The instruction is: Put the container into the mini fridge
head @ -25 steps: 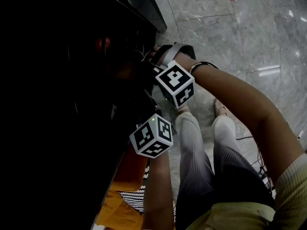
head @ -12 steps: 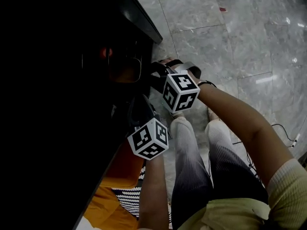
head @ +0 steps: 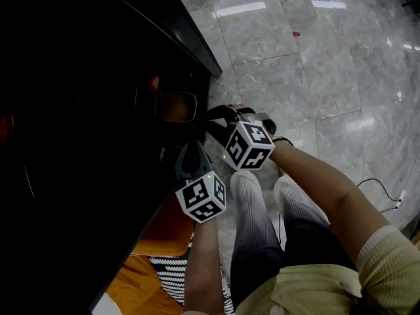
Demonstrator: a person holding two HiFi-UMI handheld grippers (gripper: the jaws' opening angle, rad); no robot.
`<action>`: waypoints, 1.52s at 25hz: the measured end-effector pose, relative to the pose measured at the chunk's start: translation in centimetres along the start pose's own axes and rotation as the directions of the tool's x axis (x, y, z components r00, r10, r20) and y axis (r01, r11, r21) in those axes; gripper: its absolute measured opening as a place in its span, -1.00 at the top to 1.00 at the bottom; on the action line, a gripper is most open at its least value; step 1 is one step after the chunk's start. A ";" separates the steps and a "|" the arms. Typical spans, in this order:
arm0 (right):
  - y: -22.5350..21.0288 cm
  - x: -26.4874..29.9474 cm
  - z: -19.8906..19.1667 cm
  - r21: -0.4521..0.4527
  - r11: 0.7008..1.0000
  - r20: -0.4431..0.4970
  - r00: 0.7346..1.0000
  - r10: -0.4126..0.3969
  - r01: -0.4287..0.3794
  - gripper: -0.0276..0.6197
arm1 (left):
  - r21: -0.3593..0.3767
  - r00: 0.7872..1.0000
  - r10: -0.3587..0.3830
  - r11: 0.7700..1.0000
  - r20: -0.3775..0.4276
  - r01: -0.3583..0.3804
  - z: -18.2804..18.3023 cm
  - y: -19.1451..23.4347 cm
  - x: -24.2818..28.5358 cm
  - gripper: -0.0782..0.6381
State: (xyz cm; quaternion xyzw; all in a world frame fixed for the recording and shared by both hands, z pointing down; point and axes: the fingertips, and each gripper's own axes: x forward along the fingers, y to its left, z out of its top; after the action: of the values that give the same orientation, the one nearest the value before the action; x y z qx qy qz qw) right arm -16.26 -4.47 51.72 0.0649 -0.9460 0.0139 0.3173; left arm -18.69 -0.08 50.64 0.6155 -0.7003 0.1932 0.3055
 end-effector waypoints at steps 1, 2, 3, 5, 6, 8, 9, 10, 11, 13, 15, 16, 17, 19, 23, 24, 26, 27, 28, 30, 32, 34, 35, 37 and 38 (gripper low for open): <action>0.1 -0.5 0.3 0.017 1.000 -0.001 1.000 -0.008 0.008 0.81 | 0.005 1.000 -0.002 1.000 0.000 0.002 0.3 -0.2 -0.3 0.68; 0.2 -1.1 0.6 0.037 0.999 0.001 1.000 -0.015 0.015 0.81 | 0.011 1.000 -0.005 1.000 0.000 0.005 0.7 -0.4 -0.7 0.68; 0.2 -1.7 0.9 0.061 0.998 0.004 1.000 -0.019 0.019 0.81 | 0.019 1.000 -0.009 1.000 0.000 0.009 1.0 -0.7 -0.9 0.68; 0.3 -3.0 1.5 0.110 0.994 0.016 0.999 -0.029 0.027 0.81 | 0.041 1.000 -0.017 0.999 0.005 0.017 1.8 -1.3 -1.5 0.68; 0.2 -3.8 1.8 0.128 0.991 0.021 0.999 -0.036 0.033 0.81 | 0.051 1.000 -0.021 0.998 0.010 0.021 2.2 -1.6 -1.8 0.68; 0.0 -5.4 2.3 0.155 0.987 0.025 0.998 -0.055 0.051 0.81 | 0.062 0.999 -0.024 0.998 0.023 0.023 3.1 -2.3 -2.6 0.68; -0.1 -6.2 2.5 0.167 0.984 0.026 0.998 -0.065 0.060 0.81 | 0.062 0.999 -0.022 0.998 0.030 0.020 3.5 -2.5 -3.0 0.68; -0.2 -7.1 2.7 0.178 0.982 0.025 0.997 -0.075 0.069 0.82 | 0.057 0.999 -0.019 0.998 0.035 0.017 4.0 -2.6 -3.6 0.68; -0.2 -7.9 3.0 0.189 0.979 0.024 0.996 -0.082 0.076 0.82 | 0.051 0.999 -0.015 0.999 0.040 0.013 4.3 -2.8 -4.1 0.68; -0.2 -9.3 3.4 0.208 0.975 0.021 0.996 -0.088 0.082 0.82 | 0.046 0.999 -0.012 0.999 0.051 0.010 5.0 -3.2 -5.1 0.68; -0.1 -10.5 3.8 0.218 0.972 0.018 0.996 -0.089 0.082 0.82 | 0.042 0.997 -0.013 0.999 0.072 0.010 5.9 -3.8 -6.2 0.68; -0.1 -11.1 4.0 0.222 0.971 0.016 0.996 -0.090 0.084 0.82 | 0.037 0.997 -0.013 0.999 0.081 0.010 6.3 -4.1 -6.7 0.68; -0.1 -11.7 4.2 0.227 0.970 0.015 0.996 -0.092 0.087 0.82 | 0.031 0.996 -0.012 0.999 0.087 0.010 6.6 -4.5 -7.2 0.68; -0.2 -12.8 4.8 0.242 0.966 0.015 0.995 -0.100 0.094 0.82 | 0.016 0.995 -0.006 1.000 0.096 0.004 7.1 -5.0 -8.1 0.68; -0.3 -15.0 6.2 0.271 0.957 0.031 0.993 -0.116 0.103 0.82 | -0.029 0.994 0.013 1.000 0.109 -0.010 8.0 -5.7 -10.0 0.68; -0.3 -15.5 6.5 0.280 0.954 0.039 0.992 -0.119 0.104 0.82 | -0.040 0.994 0.015 0.999 0.112 -0.011 8.3 -6.0 -10.4 0.68; -0.6 -16.4 7.2 0.287 0.952 0.050 0.991 -0.126 0.107 0.82 | -0.054 0.992 0.021 0.998 0.122 -0.015 8.9 -6.5 -11.0 0.68; -0.8 -16.8 7.5 0.291 0.950 0.052 0.990 -0.130 0.110 0.82 | -0.059 0.992 0.023 0.998 0.126 -0.016 9.2 -6.7 -11.3 0.68; -0.8 -17.3 7.7 0.298 0.948 0.053 0.989 -0.134 0.113 0.82 | -0.062 0.992 0.023 0.998 0.127 -0.015 9.3 -6.9 -11.7 0.68; -0.9 -18.2 8.1 0.320 0.940 0.050 0.988 -0.143 0.120 0.82 | -0.066 0.992 0.021 0.998 0.126 -0.013 9.6 -7.0 -12.3 0.68; -1.0 -18.9 8.1 0.335 0.934 0.038 0.989 -0.146 0.125 0.82 | -0.071 0.991 0.025 0.997 0.128 -0.016 9.9 -7.0 -12.8 0.68; -1.0 -19.5 8.2 0.346 0.930 0.031 0.989 -0.147 0.127 0.82 | -0.077 0.991 0.031 0.997 0.129 -0.021 10.2 -6.9 -13.3 0.68; -0.9 -19.8 8.3 0.353 0.927 0.030 0.988 -0.149 0.129 0.82 | -0.079 0.991 0.030 0.997 0.131 -0.020 10.4 -6.9 -13.6 0.68; -0.9 -20.5 8.3 0.371 0.919 0.031 0.988 -0.152 0.130 0.82 | -0.074 0.990 0.028 0.997 0.140 -0.017 11.0 -7.1 -14.1 0.68; -0.8 -20.8 8.5 0.377 0.917 0.033 0.988 -0.152 0.129 0.82 | -0.069 0.989 0.028 0.997 0.147 -0.018 11.4 -7.2 -14.4 0.68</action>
State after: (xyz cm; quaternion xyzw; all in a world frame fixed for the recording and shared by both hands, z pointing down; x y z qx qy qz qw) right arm -4.75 -3.48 32.40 0.1923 -0.9282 0.1690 0.2701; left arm -13.01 2.10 31.88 0.6094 -0.7343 0.1266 0.2711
